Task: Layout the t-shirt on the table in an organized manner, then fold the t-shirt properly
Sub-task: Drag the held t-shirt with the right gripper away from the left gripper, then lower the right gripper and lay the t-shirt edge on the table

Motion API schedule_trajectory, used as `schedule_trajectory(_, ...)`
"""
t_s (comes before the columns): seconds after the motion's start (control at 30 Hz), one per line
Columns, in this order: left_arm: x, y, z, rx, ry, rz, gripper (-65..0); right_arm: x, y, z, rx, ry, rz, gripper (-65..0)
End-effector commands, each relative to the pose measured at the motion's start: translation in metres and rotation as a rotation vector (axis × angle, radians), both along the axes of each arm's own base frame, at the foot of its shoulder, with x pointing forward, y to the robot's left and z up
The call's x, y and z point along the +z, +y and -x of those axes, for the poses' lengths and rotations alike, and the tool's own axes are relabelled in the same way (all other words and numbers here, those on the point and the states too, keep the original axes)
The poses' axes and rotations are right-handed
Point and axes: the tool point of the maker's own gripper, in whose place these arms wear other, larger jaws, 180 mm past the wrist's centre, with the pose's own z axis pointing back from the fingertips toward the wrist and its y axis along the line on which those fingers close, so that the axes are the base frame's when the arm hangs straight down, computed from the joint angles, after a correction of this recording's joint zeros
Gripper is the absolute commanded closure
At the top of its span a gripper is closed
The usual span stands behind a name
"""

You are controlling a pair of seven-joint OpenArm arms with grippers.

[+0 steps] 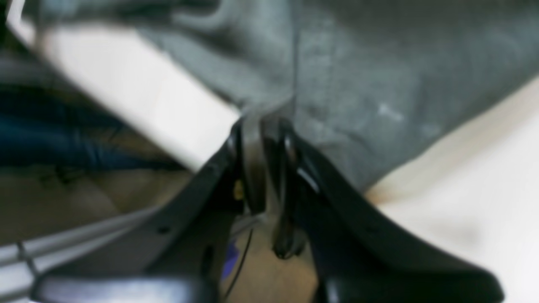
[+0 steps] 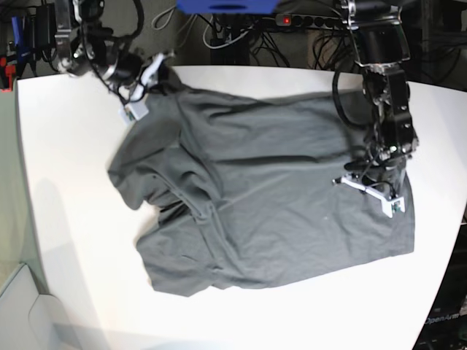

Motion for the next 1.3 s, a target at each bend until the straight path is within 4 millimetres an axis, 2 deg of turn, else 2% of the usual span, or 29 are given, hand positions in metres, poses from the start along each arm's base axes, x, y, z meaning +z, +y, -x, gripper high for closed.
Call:
schedule_trajectory(0.0, 0.020, 0.003, -0.015, -0.002, -0.064, -0.010, -0.1, 0.020, 0.004, -0.008, -0.002, -0.068, -0.033, -4.7)
schedule_trajectory(0.13, 0.024, 0.002, -0.017, -0.004, -0.075, -0.012, -0.1, 0.052, 0.013, -0.006, 0.037, -0.154, -0.035, -4.7)
schedule_trajectory(0.27, 0.024, -0.002, -0.017, -0.005, -0.079, -0.003, -0.1, 0.072, 0.011, -0.017, 0.045, -0.228, -0.020, -4.7)
schedule_trajectory(0.33, 0.033, -0.008, -0.020, -0.014, -0.104, -0.001, -0.1, 0.080, 0.003, -0.035, 0.038, -0.274, 0.001, -4.7)
schedule_trajectory(0.37, 0.036, -0.018, -0.023, -0.032, -0.117, 0.007, -0.1, 0.084, 0.001, -0.048, 0.034, -0.299, 0.004, -4.7)
schedule_trajectory(0.5, 0.052, -0.043, -0.028, -0.094, -0.159, 0.005, -0.1, 0.083, -0.011, -0.101, 0.001, -0.339, 0.008, -4.7)
schedule_trajectory(0.6, 0.050, -0.053, -0.028, -0.120, -0.155, 0.005, -0.1, 0.067, -0.025, -0.134, -0.043, -0.300, 0.006, -4.7)
schedule_trajectory(0.67, 0.049, -0.053, -0.027, -0.120, -0.152, 0.005, -0.1, 0.050, -0.033, -0.145, -0.072, -0.247, 0.001, -4.7)
schedule_trajectory(0.77, 0.043, -0.049, -0.020, -0.117, -0.135, -0.001, -0.1, 0.028, -0.036, -0.139, -0.094, -0.179, -0.010, -4.7)
schedule_trajectory(0.8, 0.043, -0.048, -0.020, -0.117, -0.136, -0.003, -0.1, 0.019, -0.035, -0.131, -0.093, -0.150, -0.012, -4.7)
schedule_trajectory(0.97, 0.042, -0.042, -0.019, -0.115, -0.129, -0.023, -0.1, -0.002, 0.003, -0.080, 0.007, -0.083, -0.044, -4.7)
schedule_trajectory(1.13, 0.044, -0.037, -0.020, -0.115, -0.131, -0.031, -0.1, -0.008, 0.021, -0.034, 0.061, -0.032, -0.059, -4.6)
schedule_trajectory(1.27, 0.044, -0.037, -0.020, -0.114, -0.133, -0.031, -0.1, 0.010, 0.031, -0.017, 0.089, -0.065, -0.072, -4.6)
